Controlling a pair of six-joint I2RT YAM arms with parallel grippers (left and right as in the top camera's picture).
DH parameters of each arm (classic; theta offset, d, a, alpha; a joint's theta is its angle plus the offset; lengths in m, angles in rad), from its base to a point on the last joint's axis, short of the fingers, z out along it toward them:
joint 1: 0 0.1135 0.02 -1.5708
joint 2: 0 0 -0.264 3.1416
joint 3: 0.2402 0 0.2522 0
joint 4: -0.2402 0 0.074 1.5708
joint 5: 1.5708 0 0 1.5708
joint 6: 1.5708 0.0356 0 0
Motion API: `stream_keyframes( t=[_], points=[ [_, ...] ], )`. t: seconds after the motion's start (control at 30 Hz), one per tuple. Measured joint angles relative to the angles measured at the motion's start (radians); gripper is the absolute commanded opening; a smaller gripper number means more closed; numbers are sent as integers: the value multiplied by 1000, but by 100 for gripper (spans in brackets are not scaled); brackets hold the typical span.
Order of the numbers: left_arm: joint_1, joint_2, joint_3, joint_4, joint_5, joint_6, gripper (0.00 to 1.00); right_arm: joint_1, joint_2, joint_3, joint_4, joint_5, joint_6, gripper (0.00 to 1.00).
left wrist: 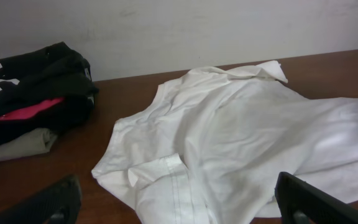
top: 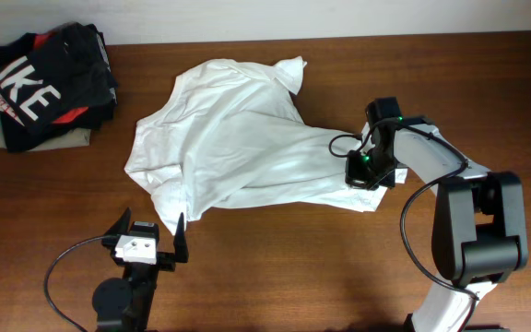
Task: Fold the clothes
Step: 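Grasp the shirt's left edge with the left gripper, right holding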
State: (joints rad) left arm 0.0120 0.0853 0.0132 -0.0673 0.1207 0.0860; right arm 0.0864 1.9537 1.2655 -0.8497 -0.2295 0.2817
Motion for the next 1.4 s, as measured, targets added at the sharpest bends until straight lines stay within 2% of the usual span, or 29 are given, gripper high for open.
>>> stream_keyframes(
  t=[0.13, 0.23, 0.37, 0.47, 0.5, 0.57, 0.6, 0.7, 0.77, 0.83, 0.93, 1.03, 1.2, 1.27, 1.4],
  points=[
    [0, 0, 0, 15, 29, -13, 99, -25, 0, 0, 4, 0, 22, 4],
    [0, 5, 2, 111, 194, -64, 99, -82, -21, -2, 32, -13, 55, 4],
    [0, 60, 83, 53, 327, -121, 99, -146, -61, -2, 81, -87, 63, 4],
    [0, 264, 298, -71, 380, -134, 99, -153, -63, -2, 100, -129, 63, 4],
    [-1, 427, 452, -142, 407, -123, 99, -153, -63, -2, 101, -138, 63, 4],
    [-2, 608, 611, -249, 464, -99, 99, -153, -63, -3, 105, -146, 63, 4],
    [-5, 774, 747, -274, 535, -85, 99, -153, -64, -4, 103, -151, 62, 4],
    [-7, 1061, 923, -337, 630, -80, 99, -153, -65, -5, 96, -155, 63, 4],
    [-19, 1203, 1021, -480, 570, -123, 99, -153, -65, -5, 95, -156, 62, 4],
    [-40, 1350, 1119, -674, 432, -181, 99, -153, -65, -5, 95, -156, 62, 4],
    [-70, 1455, 1172, -724, 344, -209, 99, -153, -65, -5, 95, -156, 62, 4],
    [-77, 1516, 1173, -717, 268, -241, 99, -153, -65, -5, 95, -156, 63, 4],
    [-77, 1594, 1175, -695, -77, -312, 99, -153, -65, -5, 95, -158, 62, 4],
    [-77, 1638, 1175, -674, -174, -296, 99, -153, -65, -5, 95, -158, 62, 4],
    [-77, 1683, 1176, -569, -250, -200, 99, -153, -65, -5, 95, -158, 62, 4]
  ],
)
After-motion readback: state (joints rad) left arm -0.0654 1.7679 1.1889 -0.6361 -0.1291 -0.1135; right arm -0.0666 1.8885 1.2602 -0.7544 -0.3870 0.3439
